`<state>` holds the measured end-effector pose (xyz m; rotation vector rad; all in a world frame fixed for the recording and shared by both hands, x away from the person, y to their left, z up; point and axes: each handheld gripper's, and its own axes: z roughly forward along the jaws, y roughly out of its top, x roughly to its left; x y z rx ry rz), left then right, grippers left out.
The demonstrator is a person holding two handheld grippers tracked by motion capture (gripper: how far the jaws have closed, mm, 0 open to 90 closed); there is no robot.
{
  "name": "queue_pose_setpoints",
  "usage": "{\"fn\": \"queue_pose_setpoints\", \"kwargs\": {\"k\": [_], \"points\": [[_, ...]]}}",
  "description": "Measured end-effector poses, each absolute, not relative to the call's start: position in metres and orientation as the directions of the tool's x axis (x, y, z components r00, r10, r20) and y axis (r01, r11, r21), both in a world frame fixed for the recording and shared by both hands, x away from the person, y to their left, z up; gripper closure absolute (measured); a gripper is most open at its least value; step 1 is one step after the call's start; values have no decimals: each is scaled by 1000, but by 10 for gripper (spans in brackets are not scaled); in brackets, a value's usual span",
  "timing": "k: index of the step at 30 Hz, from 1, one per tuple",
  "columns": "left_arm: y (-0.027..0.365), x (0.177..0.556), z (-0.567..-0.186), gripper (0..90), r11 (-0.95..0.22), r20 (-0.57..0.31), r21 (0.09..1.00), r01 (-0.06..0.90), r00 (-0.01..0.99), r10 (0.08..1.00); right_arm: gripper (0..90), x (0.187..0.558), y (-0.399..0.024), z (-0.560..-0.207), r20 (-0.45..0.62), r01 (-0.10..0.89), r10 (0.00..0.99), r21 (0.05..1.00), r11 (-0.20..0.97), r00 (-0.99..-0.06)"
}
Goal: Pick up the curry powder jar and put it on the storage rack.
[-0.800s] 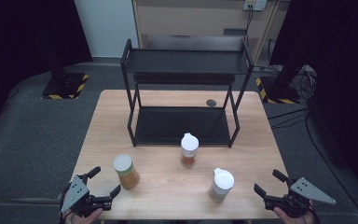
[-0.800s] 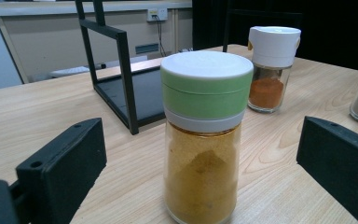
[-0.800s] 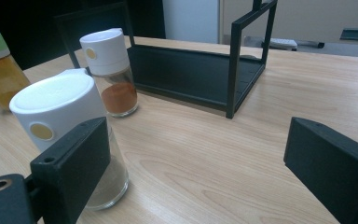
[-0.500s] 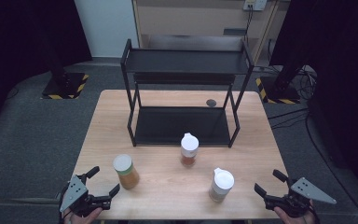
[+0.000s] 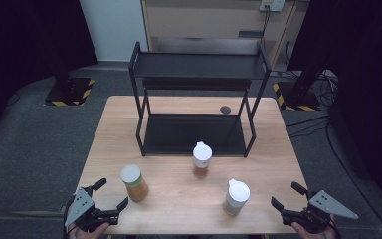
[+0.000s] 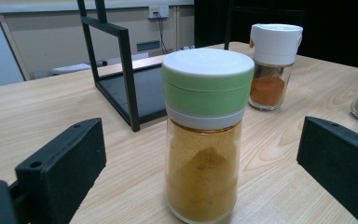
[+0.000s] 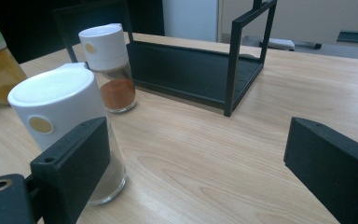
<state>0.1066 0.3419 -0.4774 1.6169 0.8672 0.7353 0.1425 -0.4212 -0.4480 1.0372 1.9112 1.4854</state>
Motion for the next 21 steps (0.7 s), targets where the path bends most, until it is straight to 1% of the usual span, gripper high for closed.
{"fn": "queue_pose_setpoints", "kwargs": {"k": [11, 21], "points": [[342, 101, -475, 1, -141, 35, 977, 160, 529, 848, 80, 141, -421, -448, 54, 253, 820, 961, 113, -570], [341, 100, -463, 4, -143, 14, 969, 202, 530, 848, 80, 141, -419, -448, 51, 255, 819, 960, 118, -571]]}}
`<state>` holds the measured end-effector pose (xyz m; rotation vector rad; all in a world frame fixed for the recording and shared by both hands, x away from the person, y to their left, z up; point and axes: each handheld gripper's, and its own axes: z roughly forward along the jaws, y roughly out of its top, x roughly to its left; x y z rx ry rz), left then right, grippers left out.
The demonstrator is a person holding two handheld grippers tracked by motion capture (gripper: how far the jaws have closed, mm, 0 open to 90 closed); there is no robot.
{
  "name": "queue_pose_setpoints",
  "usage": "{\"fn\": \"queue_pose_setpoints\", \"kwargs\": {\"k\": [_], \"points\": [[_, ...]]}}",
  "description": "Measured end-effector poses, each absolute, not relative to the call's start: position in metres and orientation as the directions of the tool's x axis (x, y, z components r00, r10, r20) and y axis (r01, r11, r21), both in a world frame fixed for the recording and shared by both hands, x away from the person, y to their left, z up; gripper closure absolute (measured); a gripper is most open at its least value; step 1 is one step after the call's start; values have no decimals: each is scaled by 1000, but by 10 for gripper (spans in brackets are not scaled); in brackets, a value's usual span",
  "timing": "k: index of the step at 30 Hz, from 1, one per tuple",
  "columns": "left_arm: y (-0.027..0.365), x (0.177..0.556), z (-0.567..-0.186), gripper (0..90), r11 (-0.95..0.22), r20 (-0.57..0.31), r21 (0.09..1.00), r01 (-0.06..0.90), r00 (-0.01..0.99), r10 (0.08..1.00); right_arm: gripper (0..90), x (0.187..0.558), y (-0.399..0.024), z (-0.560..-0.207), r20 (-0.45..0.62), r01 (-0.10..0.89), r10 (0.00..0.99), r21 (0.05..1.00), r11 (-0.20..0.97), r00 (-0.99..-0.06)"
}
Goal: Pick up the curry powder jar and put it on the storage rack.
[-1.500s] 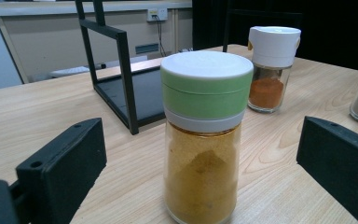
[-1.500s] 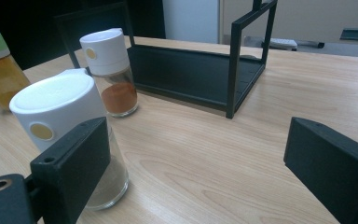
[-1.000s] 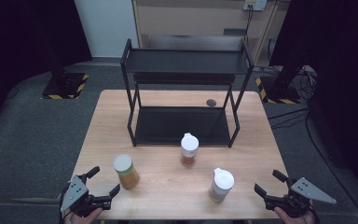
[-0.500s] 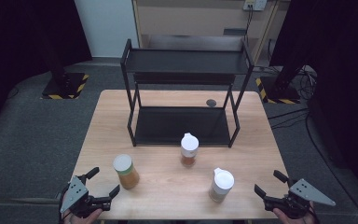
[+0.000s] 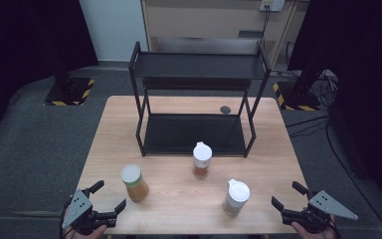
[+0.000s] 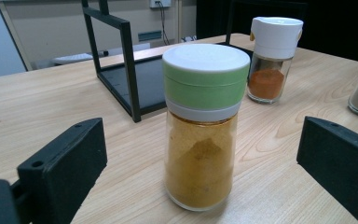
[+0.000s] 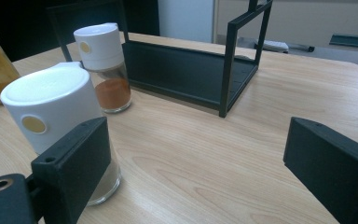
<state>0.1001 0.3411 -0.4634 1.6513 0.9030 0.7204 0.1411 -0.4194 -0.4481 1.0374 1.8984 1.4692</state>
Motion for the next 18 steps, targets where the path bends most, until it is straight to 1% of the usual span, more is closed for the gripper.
{"fn": "queue_pose_setpoints", "kwargs": {"k": [10, 18], "points": [[336, 111, -447, 14, -160, 14, 963, 218, 551, 834, 80, 141, -419, -448, 51, 254, 820, 960, 117, -570], [334, 113, -440, 17, -154, 3, 959, 236, 539, 842, 81, 142, -419, -448, 52, 256, 820, 959, 117, -570]]}}
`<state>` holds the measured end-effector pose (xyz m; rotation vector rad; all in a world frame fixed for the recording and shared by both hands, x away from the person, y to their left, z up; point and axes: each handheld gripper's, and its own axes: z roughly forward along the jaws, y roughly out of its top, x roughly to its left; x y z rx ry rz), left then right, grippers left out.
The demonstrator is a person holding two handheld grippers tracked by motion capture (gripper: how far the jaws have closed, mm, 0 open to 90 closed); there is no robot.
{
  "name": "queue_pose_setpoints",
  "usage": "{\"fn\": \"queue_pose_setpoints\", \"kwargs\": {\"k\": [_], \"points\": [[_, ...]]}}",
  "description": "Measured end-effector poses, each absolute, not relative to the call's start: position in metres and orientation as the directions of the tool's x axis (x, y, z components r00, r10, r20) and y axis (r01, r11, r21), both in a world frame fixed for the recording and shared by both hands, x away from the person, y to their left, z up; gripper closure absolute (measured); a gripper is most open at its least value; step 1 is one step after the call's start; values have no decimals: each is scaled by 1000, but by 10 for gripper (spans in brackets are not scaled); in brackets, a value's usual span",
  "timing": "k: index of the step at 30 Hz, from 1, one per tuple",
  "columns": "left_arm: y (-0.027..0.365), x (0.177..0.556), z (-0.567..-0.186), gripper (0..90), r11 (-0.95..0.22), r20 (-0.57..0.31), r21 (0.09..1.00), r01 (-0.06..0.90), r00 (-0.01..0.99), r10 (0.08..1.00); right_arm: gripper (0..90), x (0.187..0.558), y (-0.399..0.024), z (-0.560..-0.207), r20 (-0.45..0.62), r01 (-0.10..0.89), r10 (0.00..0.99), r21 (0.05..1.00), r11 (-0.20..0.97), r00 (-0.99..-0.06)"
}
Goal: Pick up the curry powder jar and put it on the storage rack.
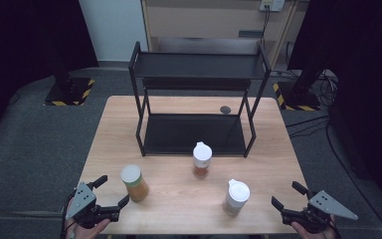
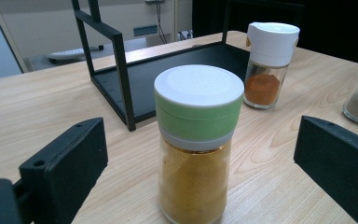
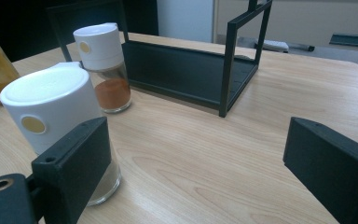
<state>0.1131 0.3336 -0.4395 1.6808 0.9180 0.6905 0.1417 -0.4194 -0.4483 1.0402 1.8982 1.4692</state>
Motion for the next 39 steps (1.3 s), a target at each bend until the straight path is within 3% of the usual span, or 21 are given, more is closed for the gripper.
{"fn": "queue_pose_setpoints", "kwargs": {"k": [39], "points": [[308, 150, -417, 40, -196, 5, 934, 298, 540, 842, 84, 143, -420, -450, 62, 260, 818, 959, 109, -572]]}}
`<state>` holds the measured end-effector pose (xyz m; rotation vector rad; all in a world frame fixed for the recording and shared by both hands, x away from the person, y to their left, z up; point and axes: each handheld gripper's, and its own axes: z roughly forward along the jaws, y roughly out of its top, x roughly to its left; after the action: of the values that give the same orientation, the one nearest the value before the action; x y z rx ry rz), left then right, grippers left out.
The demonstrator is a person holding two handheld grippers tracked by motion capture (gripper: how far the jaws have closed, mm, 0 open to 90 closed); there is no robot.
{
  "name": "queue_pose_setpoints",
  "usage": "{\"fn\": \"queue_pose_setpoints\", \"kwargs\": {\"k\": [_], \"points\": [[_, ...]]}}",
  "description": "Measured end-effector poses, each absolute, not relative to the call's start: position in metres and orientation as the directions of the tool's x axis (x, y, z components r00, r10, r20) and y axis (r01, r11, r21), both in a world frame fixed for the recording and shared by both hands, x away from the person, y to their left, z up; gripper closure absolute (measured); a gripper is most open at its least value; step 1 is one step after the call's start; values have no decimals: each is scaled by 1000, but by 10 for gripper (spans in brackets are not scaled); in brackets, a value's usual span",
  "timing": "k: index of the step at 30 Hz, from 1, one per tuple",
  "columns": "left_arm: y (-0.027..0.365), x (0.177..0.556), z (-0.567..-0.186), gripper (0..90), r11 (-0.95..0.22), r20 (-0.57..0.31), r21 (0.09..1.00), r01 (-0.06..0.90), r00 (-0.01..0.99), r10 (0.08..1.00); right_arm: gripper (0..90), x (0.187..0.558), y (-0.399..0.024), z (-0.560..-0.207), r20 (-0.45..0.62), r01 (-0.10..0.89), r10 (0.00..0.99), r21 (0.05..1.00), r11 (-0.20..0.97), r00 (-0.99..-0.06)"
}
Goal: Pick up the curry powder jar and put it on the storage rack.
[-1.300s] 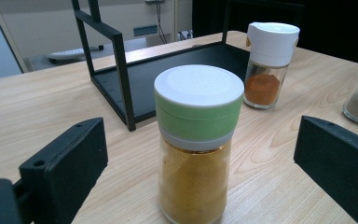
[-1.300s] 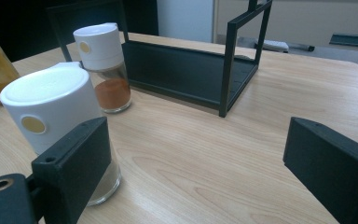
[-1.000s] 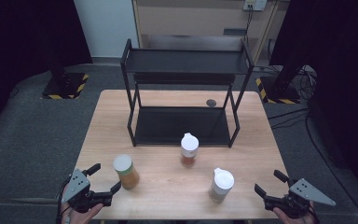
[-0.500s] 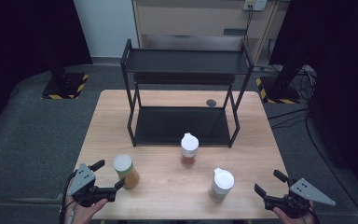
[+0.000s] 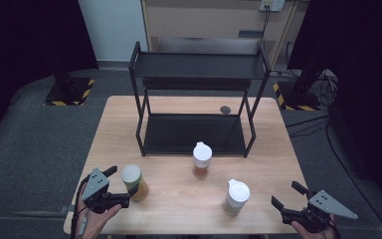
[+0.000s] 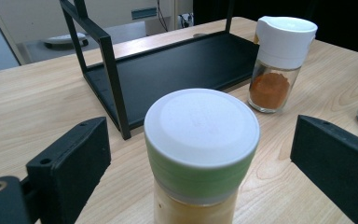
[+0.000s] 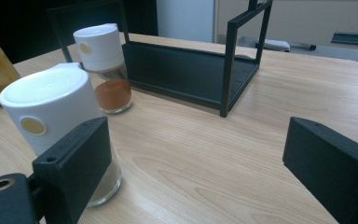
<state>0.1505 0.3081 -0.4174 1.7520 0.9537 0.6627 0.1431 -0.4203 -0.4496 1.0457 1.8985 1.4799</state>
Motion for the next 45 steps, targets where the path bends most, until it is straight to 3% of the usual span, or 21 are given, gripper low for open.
{"fn": "queue_pose_setpoints", "kwargs": {"k": [14, 32, 45], "points": [[301, 159, -430, 87, -188, 2, 936, 297, 531, 847, 86, 143, -420, -449, 63, 261, 817, 959, 110, -574], [296, 157, -445, 313, -181, 21, 948, 260, 519, 854, 86, 143, -420, -449, 62, 261, 817, 959, 111, -573], [290, 155, -445, 318, -171, 19, 950, 260, 500, 866, 86, 143, -420, -450, 59, 257, 815, 960, 113, -576]]}}
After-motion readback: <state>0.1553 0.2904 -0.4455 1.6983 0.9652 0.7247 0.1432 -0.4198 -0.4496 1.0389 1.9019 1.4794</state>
